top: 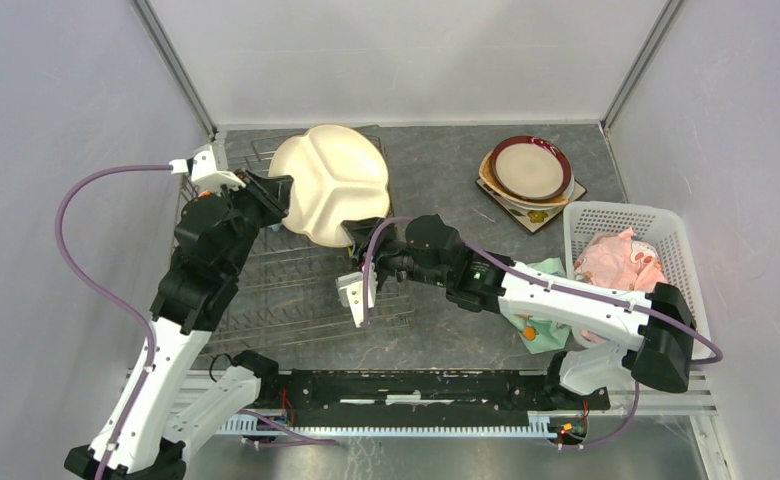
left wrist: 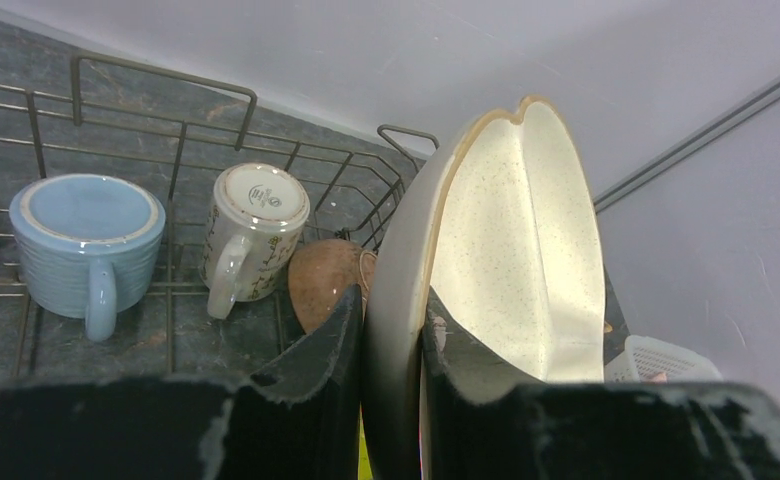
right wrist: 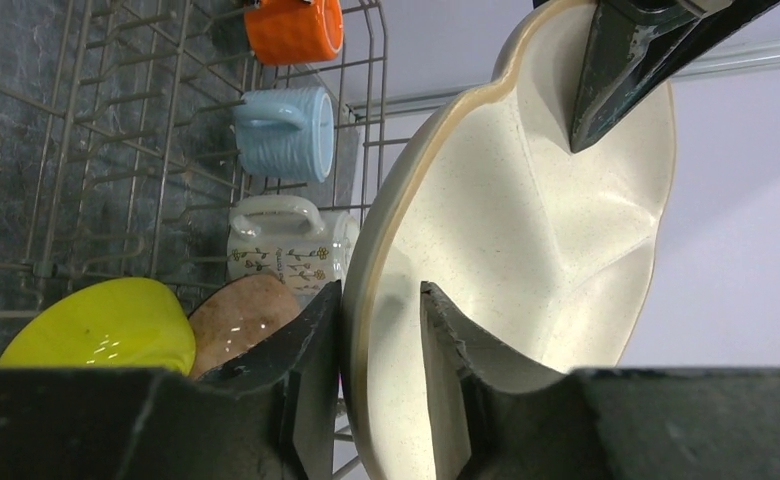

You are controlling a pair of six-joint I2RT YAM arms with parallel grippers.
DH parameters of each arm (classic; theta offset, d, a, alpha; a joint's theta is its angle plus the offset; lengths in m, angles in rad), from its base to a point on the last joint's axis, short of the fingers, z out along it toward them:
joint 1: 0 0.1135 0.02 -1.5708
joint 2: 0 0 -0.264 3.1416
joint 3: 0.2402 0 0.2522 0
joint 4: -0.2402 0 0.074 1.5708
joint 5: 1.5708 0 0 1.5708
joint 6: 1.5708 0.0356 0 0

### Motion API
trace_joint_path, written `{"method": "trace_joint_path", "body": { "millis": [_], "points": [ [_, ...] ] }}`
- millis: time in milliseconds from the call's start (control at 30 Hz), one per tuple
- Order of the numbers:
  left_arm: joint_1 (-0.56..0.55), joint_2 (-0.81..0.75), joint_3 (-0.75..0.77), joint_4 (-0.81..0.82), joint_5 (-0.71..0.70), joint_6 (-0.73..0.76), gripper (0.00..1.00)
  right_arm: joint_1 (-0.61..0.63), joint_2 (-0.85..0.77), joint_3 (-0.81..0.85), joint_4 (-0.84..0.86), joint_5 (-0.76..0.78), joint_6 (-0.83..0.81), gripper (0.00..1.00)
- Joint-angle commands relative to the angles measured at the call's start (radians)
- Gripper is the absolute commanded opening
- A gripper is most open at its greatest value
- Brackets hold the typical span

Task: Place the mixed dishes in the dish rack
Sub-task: Insert the plate into the dish rack.

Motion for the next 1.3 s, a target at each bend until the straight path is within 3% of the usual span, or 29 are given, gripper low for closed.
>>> {"method": "trace_joint_path", "body": {
  "millis": [0,333,833,933,1267],
  "points": [
    [-0.006,-0.037,0.078,0.094,-0.052,0.084,0.02,-0.001,-0.030,0.088,0.188,-0.025,-0.023,0.41],
    [-0.006,-0.043,0.121,0.075,-0.077,0.102,0.02,0.000,0.007,0.098,0.186,-0.079,0.007,0.60],
    [-0.006,-0.015,0.140,0.110,-0.127,0.119,0.02,0.001,0.059,0.146,0.075,-0.202,0.014,0.72],
    [-0.007,-0.004,0.140,0.125,-0.146,0.144,0.02,0.000,0.061,0.148,0.048,-0.224,0.015,0.79],
    [-0.007,0.026,0.145,0.127,-0.175,0.251,0.02,0.002,0.052,0.135,0.026,-0.258,0.034,0.88]
  ]
}}
